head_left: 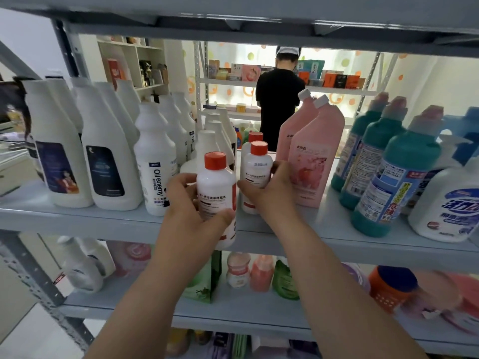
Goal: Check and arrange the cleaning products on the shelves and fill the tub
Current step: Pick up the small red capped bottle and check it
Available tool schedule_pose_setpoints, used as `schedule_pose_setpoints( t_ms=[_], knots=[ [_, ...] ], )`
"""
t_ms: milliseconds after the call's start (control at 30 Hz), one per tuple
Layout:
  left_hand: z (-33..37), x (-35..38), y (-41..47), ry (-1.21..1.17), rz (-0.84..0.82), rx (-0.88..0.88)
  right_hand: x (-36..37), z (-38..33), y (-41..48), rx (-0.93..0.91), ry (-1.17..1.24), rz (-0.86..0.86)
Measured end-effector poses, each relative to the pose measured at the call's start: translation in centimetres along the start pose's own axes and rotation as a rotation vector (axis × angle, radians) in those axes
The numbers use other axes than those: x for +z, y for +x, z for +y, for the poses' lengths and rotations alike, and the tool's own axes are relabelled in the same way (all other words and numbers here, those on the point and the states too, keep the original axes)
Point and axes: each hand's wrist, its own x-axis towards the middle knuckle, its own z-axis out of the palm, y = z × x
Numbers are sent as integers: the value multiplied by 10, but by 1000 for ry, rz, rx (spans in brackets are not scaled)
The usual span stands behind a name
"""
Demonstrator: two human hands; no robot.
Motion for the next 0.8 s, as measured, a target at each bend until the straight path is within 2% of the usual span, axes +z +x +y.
schedule_pose_setpoints(
  t_ms=[267,567,733,800],
  knots=[
    [-9,-15,-3,-65,-24,-44,28,-10,32,59,-9,54],
    [-11,-28,-16,-265,-38,-87,31,-17,38,139,-26,55],
    [-20,-34,-26,-454,-52,-174,20,-33,-18,10,44,88],
    [-24,-36,-33,-532,-66,-202,19,-39,-52,-59,89,49]
  ],
)
